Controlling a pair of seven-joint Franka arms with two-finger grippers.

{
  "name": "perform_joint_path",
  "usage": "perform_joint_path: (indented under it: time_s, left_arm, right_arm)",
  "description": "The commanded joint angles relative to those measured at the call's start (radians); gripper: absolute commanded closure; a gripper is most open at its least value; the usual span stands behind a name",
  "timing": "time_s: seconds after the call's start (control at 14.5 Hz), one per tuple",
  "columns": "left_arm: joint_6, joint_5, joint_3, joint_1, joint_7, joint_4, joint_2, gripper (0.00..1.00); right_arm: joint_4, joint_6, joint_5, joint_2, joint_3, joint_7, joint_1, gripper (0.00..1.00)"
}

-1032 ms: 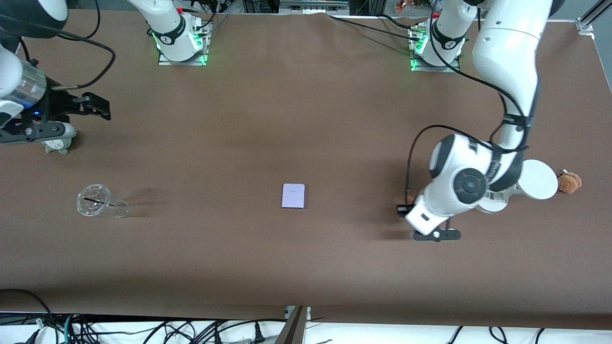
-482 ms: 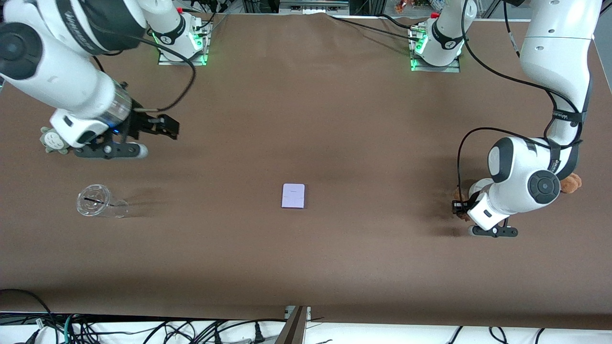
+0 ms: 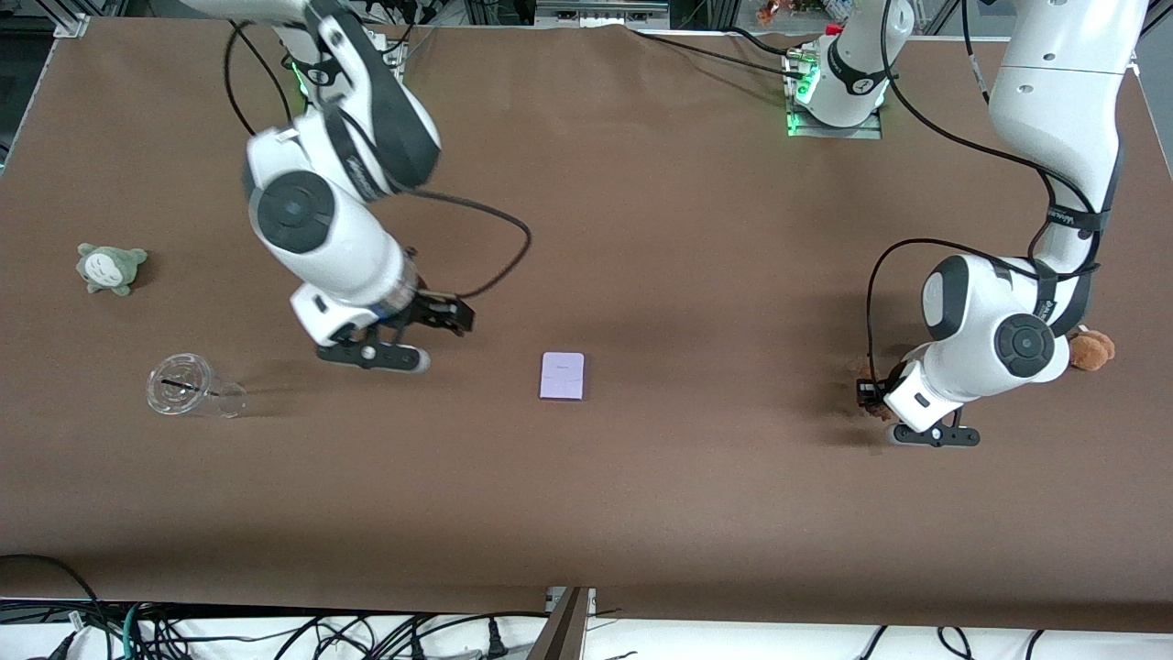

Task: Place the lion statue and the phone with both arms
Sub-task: 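Carry the lion toward the white lamp while the right gripper reaches the phone, then set the lion beside the lamp while the right gripper grasps the phone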

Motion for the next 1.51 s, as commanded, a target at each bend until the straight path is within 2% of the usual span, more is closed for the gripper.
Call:
perform_joint_path:
  time_s: [0.0, 0.21, 0.55, 0.83, 0.89, 0.96, 1.03, 1.45]
  left_arm:
    - [0.034, 0.062, -0.001, -0.005, -0.021, -0.013, 0.004, 1.0]
    - [0.04, 0.065, 0.001, -0.006, -0.021, -0.009, 0.02, 1.0]
    - [0.068, 0.065, -0.001, -0.02, -0.032, -0.009, 0.033, 1.0]
    - [0.071, 0.065, -0.001, -0.023, -0.041, -0.009, 0.039, 1.0]
    - [0.071, 0.065, -0.001, -0.023, -0.041, -0.009, 0.04, 0.8]
    - [0.07, 0.064, -0.001, -0.023, -0.041, -0.009, 0.038, 0.43]
    - [0.071, 0.062, -0.001, -0.022, -0.041, -0.007, 0.038, 0.0]
    - [0.057, 0.051, -0.005, -0.019, -0.043, 0.016, 0.009, 0.0]
  right_arm:
    - [0.108, 0.048, 0.007, 0.125, -0.009, 0.073, 0.04, 0.0]
    - [0.214, 0.064, 0.0, 0.245, -0.014, 0.122, 0.081, 0.0]
    - [0.23, 0.207, -0.023, 0.357, -0.018, 0.206, 0.132, 0.0]
    - [0.288, 0.249, -0.045, 0.437, -0.02, 0.211, 0.17, 0.0]
    - [0.306, 0.25, -0.048, 0.457, -0.026, 0.237, 0.184, 0.0]
    - [0.32, 0.25, -0.058, 0.469, -0.035, 0.248, 0.195, 0.0]
    - [0.322, 0.252, -0.06, 0.477, -0.035, 0.246, 0.198, 0.0]
    - [0.323, 0.327, -0.069, 0.539, -0.037, 0.234, 0.218, 0.0]
